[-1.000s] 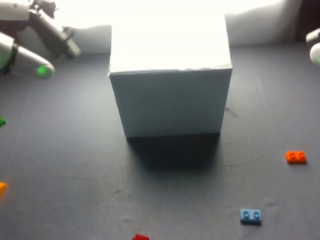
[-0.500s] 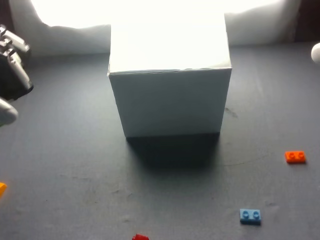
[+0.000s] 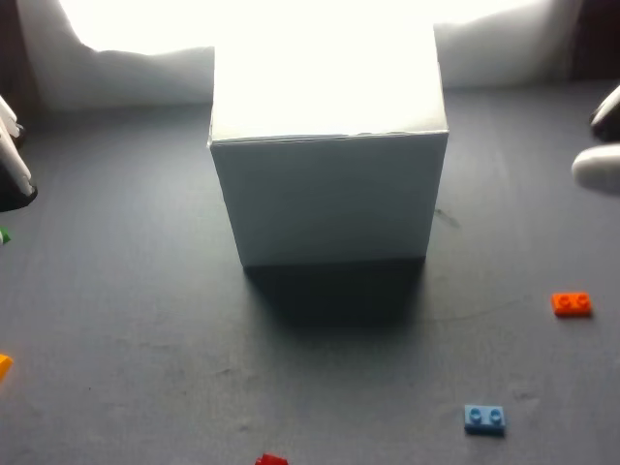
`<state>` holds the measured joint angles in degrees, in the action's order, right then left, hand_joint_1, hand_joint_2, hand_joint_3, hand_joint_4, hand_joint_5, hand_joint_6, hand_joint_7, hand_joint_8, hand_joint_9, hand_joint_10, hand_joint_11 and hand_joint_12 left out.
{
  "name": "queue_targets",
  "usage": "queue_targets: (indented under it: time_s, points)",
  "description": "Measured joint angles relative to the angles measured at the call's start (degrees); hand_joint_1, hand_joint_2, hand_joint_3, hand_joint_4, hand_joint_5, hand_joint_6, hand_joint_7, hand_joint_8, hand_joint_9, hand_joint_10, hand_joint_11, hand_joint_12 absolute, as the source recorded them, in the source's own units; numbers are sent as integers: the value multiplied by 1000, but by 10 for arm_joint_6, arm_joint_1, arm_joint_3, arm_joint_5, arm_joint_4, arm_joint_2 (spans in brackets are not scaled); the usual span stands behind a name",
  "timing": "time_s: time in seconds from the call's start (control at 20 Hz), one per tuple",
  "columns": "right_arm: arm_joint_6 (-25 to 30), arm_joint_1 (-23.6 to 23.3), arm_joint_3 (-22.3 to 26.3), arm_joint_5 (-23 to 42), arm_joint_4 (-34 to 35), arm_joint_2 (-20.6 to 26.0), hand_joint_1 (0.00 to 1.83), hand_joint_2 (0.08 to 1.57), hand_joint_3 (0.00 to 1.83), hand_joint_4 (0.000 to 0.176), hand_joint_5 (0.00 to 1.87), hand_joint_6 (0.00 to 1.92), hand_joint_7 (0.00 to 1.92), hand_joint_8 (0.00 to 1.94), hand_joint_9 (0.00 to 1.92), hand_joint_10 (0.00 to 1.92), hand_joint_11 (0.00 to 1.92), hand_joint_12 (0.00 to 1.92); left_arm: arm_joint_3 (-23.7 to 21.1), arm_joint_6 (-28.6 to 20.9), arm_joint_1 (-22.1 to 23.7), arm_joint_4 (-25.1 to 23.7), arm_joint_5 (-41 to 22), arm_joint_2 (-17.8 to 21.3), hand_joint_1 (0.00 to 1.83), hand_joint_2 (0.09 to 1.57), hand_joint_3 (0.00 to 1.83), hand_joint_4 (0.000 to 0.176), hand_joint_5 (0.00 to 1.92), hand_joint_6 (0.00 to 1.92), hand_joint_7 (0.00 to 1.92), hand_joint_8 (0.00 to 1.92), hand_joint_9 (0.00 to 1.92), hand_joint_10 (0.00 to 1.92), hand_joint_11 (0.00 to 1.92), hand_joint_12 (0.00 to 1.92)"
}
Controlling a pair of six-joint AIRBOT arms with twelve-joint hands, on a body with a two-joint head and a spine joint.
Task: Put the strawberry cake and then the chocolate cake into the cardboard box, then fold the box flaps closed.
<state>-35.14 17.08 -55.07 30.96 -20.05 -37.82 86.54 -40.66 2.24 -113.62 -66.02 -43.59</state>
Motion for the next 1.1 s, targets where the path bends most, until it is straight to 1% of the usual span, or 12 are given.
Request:
queue_targets:
  time_s: [0.05,0.15,0.2,0.25,0.3,0.4,0.5,0.7,0.8,0.9,0.95,1.1]
  points:
    - [39,-2,-6,11,-56,-6,0,1355,19,0,1067,1859,1232,1780,1212,1921,1220,1921,-1,-7,0,-5,-8,4,60,1387,16,0,984,1757,1121,1801,1127,1921,914,1921]
    - [141,-15,-23,19,-217,-21,0,1441,24,0,1032,1873,1198,1778,1184,1921,1190,1921,-1,-9,4,-20,-13,12,79,1406,17,0,971,1751,1120,1795,1114,1921,905,1921]
    - [185,-16,-23,24,-268,-27,0,1461,26,0,1017,1867,1183,1770,1173,1921,1177,1921,0,-8,15,-28,-14,13,83,1415,17,0,966,1747,1120,1798,1116,1921,918,1921]
    - [208,-16,-23,38,-301,-33,0,1483,24,0,990,1836,1162,1760,1147,1921,1145,1921,2,-9,27,-32,-13,13,100,1423,16,0,957,1753,1109,1802,1108,1921,924,1921]
    - [216,-16,-23,67,-327,-38,0,1486,20,0,981,1828,1152,1748,1133,1921,1132,1921,6,-9,37,-24,-14,13,109,1429,15,0,955,1755,1109,1805,1107,1921,933,1921]
    - [214,-19,-24,125,-356,-44,0,1491,10,0,976,1776,1158,1688,1123,1907,1104,1921,6,-9,42,-15,-17,13,124,1436,9,0,958,1723,1119,1796,1118,1921,942,1921]
    - [214,-19,-25,156,-386,-59,0,1492,4,0,1000,1816,1173,1709,1142,1920,1129,1921,3,-10,40,-23,-25,16,136,1438,6,0,944,1720,1104,1786,1094,1921,901,1921]
    - [214,-19,-25,177,-387,-67,0,1489,0,0,985,1834,1161,1753,1139,1921,1124,1921,-10,-10,27,-27,-29,23,186,1438,1,0,920,1730,1067,1768,1043,1921,838,1921]
    - [210,-19,-25,190,-391,-67,0,1484,0,0,1013,1805,1178,1760,1156,1921,1135,1921,-14,-10,25,-30,-28,23,189,1452,5,0,918,1781,1067,1760,1033,1921,845,1921]
    - [205,-19,-26,206,-390,-72,0,1485,0,0,1023,1834,1185,1758,1158,1921,1132,1921,-18,-10,25,-25,-30,23,190,1454,3,0,909,1808,1065,1787,1036,1921,854,1921]
    - [204,-19,-26,208,-390,-74,0,1491,2,0,1011,1862,1180,1753,1160,1921,1139,1921,-18,-10,25,-23,-30,23,179,1454,2,0,907,1818,1071,1789,1045,1921,878,1921]
    - [203,-19,-26,213,-392,-75,0,1490,0,0,1006,1837,1174,1750,1155,1921,1131,1921,-18,-10,19,-25,-30,23,183,1455,1,0,885,1885,1062,1799,1042,1921,892,1921]
